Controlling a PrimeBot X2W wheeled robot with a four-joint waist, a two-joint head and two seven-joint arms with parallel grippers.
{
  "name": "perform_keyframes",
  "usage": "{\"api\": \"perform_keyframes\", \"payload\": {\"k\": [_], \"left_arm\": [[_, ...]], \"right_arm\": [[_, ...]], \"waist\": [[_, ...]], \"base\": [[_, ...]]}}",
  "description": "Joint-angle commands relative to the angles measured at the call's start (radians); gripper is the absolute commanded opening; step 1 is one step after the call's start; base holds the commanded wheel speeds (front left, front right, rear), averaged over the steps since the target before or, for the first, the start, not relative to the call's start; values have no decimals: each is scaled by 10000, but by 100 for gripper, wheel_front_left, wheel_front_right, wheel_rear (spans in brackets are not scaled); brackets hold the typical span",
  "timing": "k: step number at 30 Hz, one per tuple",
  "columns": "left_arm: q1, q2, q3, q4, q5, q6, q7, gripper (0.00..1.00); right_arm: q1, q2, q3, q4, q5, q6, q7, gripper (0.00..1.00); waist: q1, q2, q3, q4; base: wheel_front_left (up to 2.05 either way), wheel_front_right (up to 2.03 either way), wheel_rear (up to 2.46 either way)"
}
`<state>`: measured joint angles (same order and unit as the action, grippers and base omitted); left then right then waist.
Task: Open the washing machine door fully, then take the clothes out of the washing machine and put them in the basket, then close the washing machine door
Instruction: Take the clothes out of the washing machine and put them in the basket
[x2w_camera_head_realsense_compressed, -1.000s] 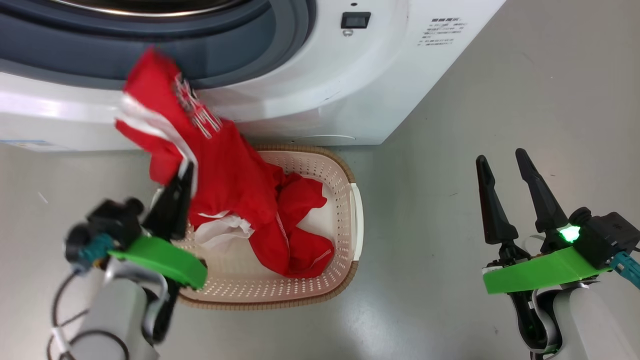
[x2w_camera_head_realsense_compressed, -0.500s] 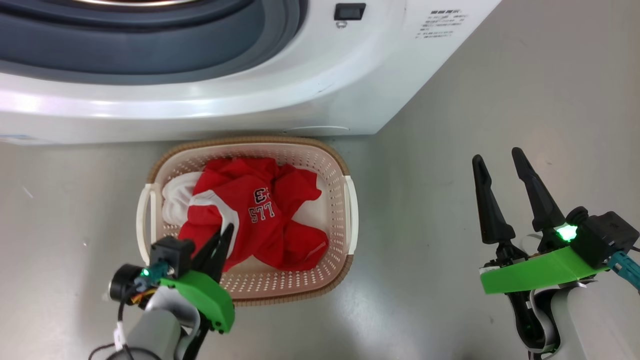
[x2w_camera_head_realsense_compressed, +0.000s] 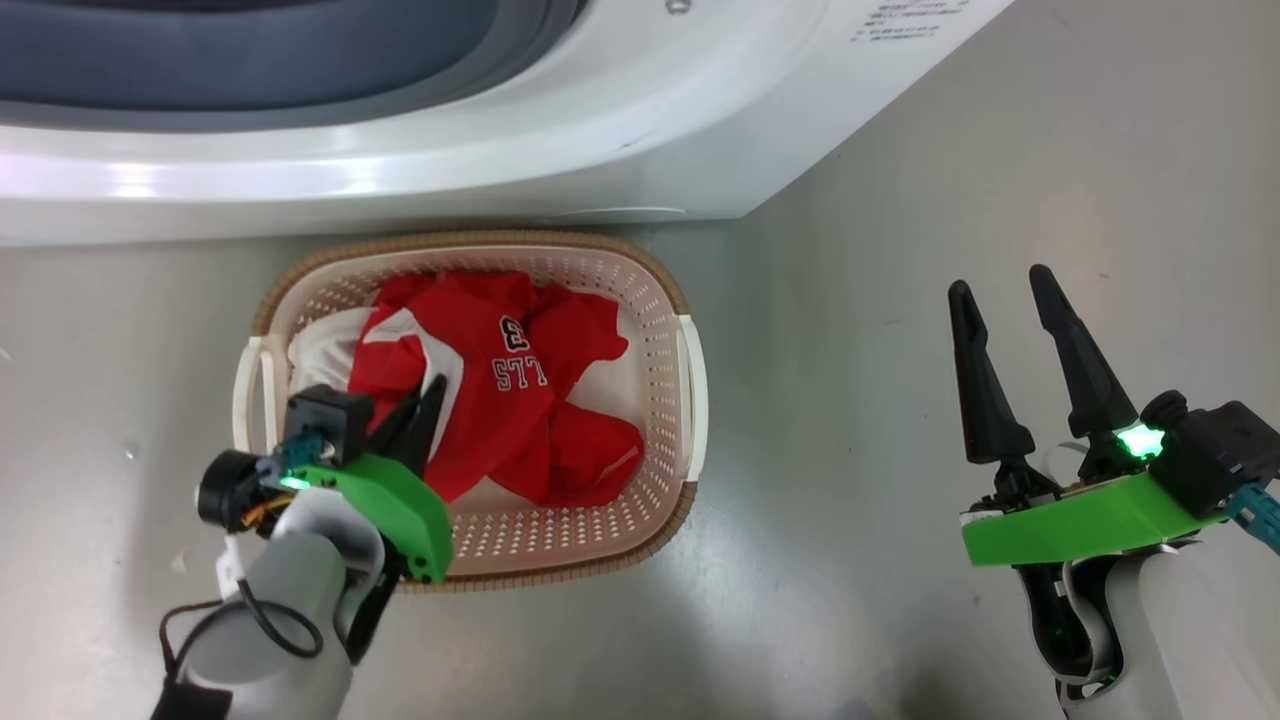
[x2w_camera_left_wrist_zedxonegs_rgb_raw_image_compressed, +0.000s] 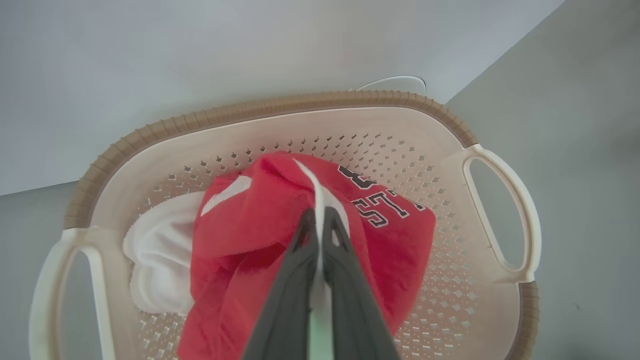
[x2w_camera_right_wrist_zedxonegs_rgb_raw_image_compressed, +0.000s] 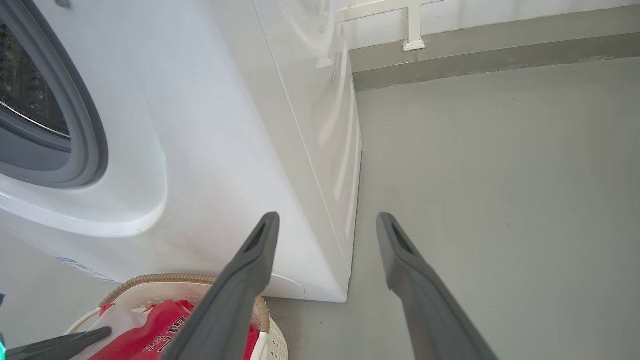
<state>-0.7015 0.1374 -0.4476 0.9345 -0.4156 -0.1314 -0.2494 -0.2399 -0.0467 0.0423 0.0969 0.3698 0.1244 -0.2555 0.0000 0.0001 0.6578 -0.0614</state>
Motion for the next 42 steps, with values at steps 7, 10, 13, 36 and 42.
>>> {"api": "perform_keyframes", "payload": {"k": [7, 10, 13, 36, 42], "left_arm": [[-335, 358, 229, 265, -364, 8, -124, 100], [-322, 363, 281, 236, -428, 8, -124, 100], [-247, 363, 349, 123, -470, 8, -124, 100], [1871, 360, 2589, -2473, 512, 8, -124, 100], [2604, 291, 3173, -3319, 862, 8, -124, 100]], "right_arm": [[-71, -35, 195, -226, 72, 63, -63, 100], [-81, -35, 160, -189, 49, 63, -63, 100], [-66, -35, 130, -146, 27, 63, -63, 100], [888, -35, 16, 327, -102, 63, -63, 100], [1281, -35, -4, 413, -149, 63, -63, 100]], "waist": [[0, -1, 155, -5], [0, -1, 84, 41], [0, -1, -59, 92], [0, -1, -2703, 258], [0, -1, -3415, 234]], "base": [[0, 0, 0], [0, 0, 0], [0, 0, 0], [0, 0, 0], [0, 0, 0]]}}
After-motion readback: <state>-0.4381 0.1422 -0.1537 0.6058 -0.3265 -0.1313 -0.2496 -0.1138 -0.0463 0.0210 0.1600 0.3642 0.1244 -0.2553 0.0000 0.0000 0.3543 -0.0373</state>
